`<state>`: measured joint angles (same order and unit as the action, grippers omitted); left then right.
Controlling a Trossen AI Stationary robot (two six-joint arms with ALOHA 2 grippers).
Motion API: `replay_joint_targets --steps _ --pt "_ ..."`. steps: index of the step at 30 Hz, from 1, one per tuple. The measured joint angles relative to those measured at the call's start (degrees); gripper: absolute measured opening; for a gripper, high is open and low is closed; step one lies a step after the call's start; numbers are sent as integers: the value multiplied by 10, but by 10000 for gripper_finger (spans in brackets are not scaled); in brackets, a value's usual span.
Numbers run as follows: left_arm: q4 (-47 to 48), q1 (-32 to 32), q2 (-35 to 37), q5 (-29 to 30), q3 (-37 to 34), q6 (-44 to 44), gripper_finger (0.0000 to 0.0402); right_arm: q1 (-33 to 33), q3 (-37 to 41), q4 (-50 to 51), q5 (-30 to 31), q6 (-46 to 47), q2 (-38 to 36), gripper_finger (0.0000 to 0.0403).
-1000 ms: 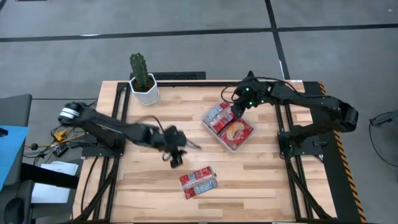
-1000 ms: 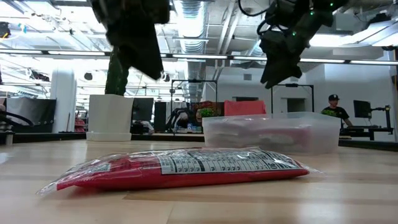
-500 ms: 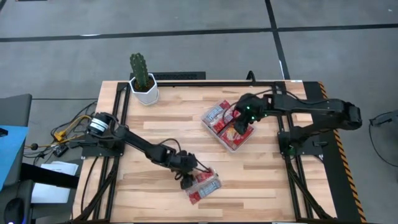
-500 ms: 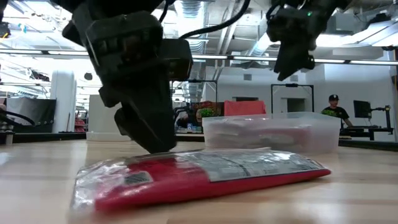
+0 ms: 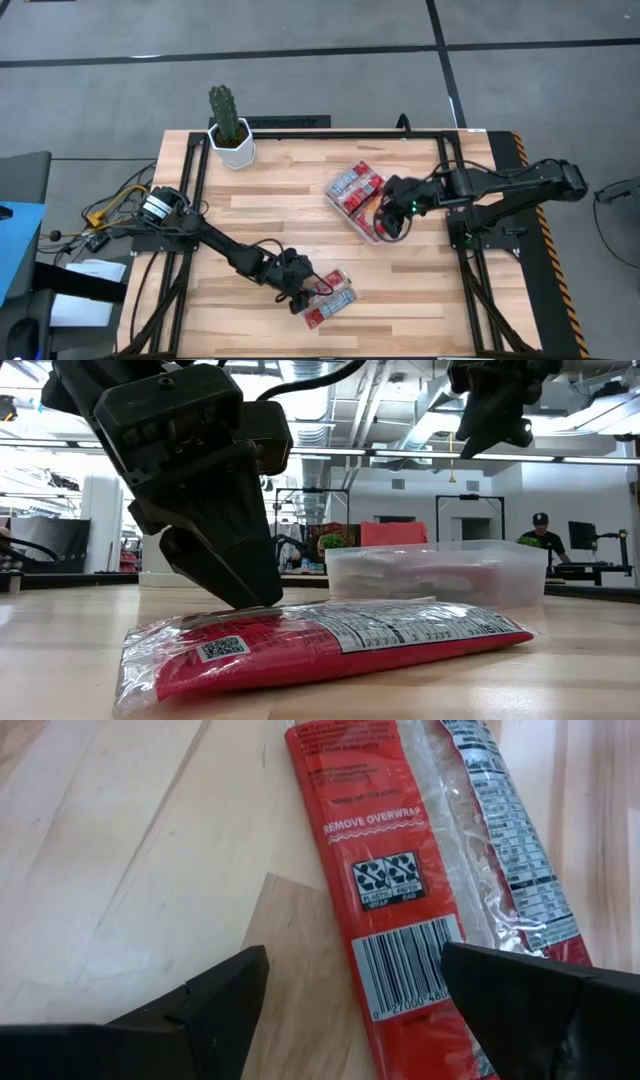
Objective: Sort popcorn bags into baskets
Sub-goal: Put the red popcorn bag into the transparent bin
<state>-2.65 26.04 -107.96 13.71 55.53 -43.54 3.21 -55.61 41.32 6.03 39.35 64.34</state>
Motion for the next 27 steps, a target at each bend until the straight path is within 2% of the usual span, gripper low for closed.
replay_joint_targets --steps 4,9,15,22,27 --pt "3 6 0 5 0 -5 293 42 0 4 47 19 7 184" --pt "13 6 -29 3 2 -22 273 68 0 2 61 38 11 179" --pt "-7 -1 -55 -19 5 -34 179 84 0 5 61 42 11 170" --pt "-17 -32 -55 -84 3 -37 23 83 0 0 61 50 10 164" --pt "-21 -48 -46 -96 1 -33 4 101 0 -10 61 87 11 166"
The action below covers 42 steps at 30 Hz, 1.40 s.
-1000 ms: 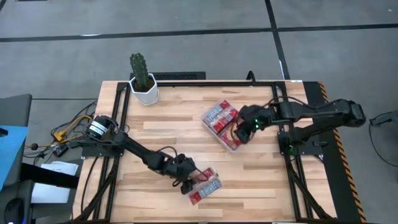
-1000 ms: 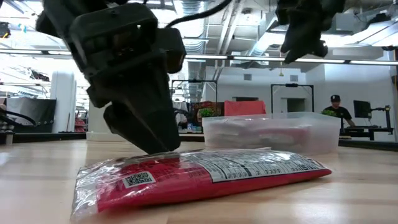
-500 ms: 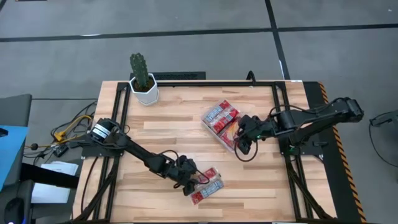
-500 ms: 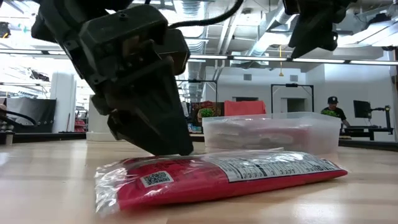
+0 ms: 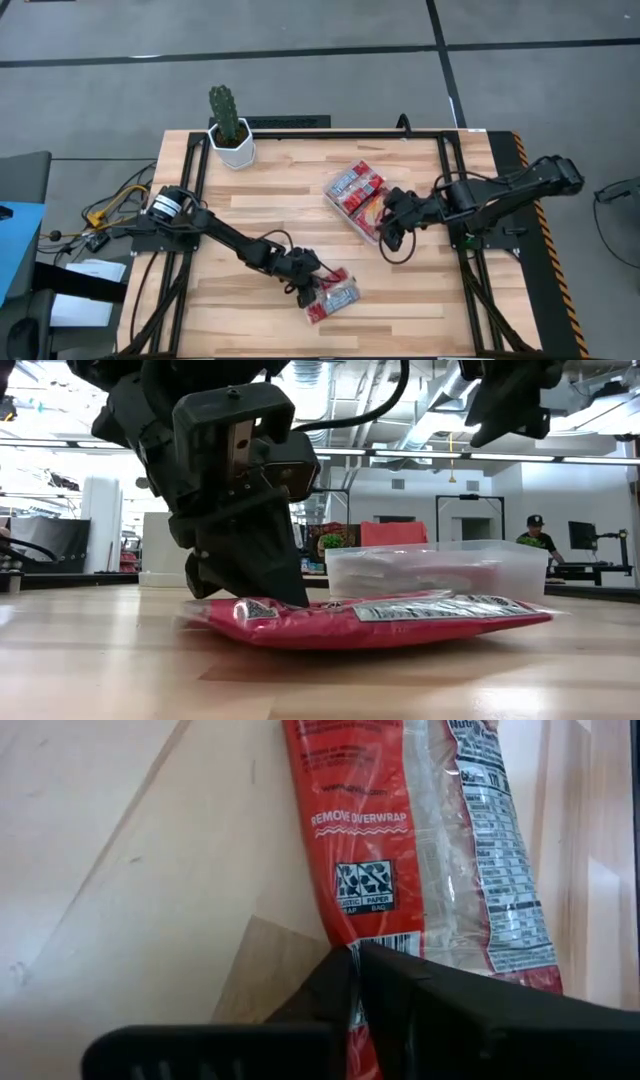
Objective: Sort popcorn bags into baskets
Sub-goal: Put the red popcorn bag into the transparent bin
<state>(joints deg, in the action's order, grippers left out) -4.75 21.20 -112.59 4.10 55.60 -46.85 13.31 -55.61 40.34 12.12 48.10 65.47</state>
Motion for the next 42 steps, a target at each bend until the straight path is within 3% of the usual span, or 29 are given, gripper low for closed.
replay_joint_targets --steps 4,8,15,21,26,30,42 --pt "20 -8 30 15 -4 21 1 29 0 -11 0 36 8 171" --pt "59 -10 69 66 -4 43 0 62 19 -60 0 57 26 173" --pt "93 -6 104 120 -4 90 0 88 64 -231 -3 35 96 174" --pt "108 -2 132 136 -3 107 0 67 67 -319 -6 -18 160 192" --pt "144 3 167 157 -3 130 0 32 67 -378 -72 -48 195 214" --pt "169 7 191 177 -2 148 0 5 67 -402 -115 -68 202 234" --pt "180 20 208 209 -2 173 0 -54 66 -403 -124 -219 201 247"
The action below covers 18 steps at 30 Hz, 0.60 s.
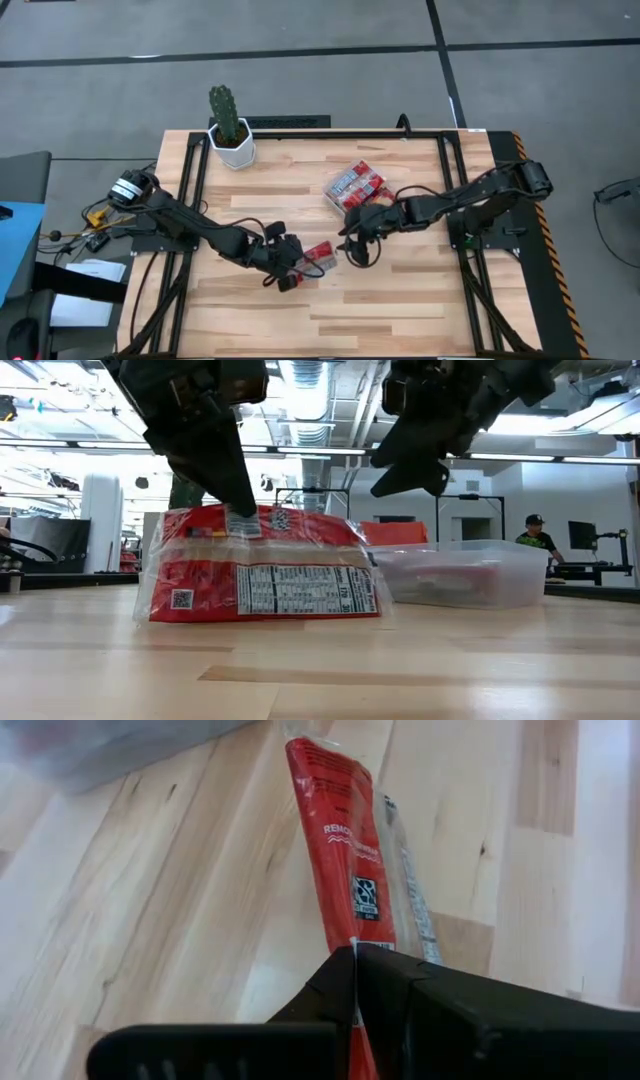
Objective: Sort popcorn bags into baskets
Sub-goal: Put the red popcorn bag into the transparent bin
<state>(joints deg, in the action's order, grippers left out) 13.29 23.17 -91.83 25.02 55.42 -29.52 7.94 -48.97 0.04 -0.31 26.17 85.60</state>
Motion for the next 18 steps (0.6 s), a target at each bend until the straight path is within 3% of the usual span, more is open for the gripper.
replay_joint_targets --steps 8,18 --pt "2 0 0 12 0 9 0 -23 0 -21 -7 -84 0 247" --pt "2 -1 0 23 0 9 0 -44 4 -30 -27 -118 0 247"
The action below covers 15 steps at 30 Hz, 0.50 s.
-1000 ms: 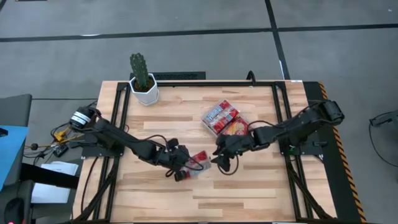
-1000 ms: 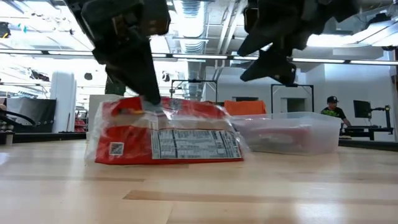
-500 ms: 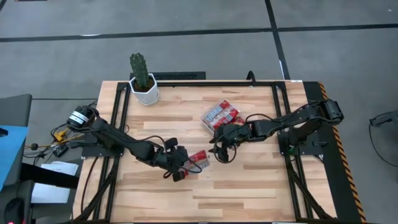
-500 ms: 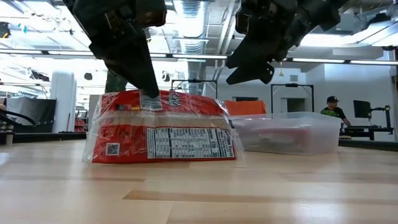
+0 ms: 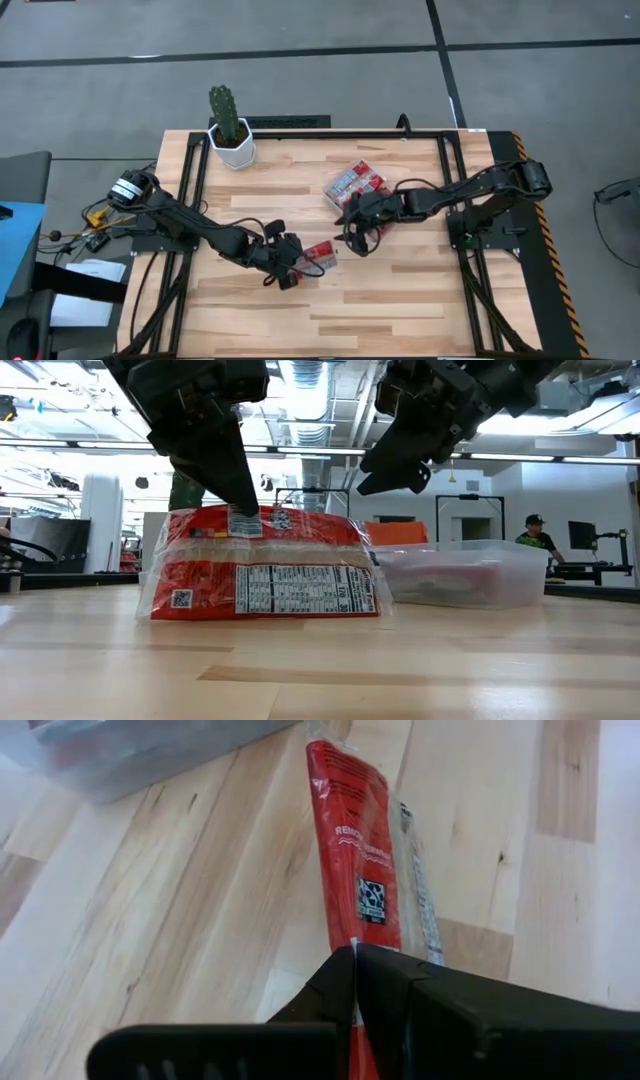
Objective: Sort popcorn bags into baskets
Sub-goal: Put the red popcorn bag into the transparent bin
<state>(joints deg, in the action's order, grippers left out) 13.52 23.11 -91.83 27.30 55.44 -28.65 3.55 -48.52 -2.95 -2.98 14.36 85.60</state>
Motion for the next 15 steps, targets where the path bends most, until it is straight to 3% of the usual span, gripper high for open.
replay_joint_targets --steps 8,11,15 --pt "0 -7 0 4 0 1 0 5 13 -26 -5 1 23 247" --pt "0 -13 0 4 1 8 0 8 8 -89 -30 6 67 247" --pt "0 -17 0 2 1 9 0 11 -4 -95 -48 22 114 247"
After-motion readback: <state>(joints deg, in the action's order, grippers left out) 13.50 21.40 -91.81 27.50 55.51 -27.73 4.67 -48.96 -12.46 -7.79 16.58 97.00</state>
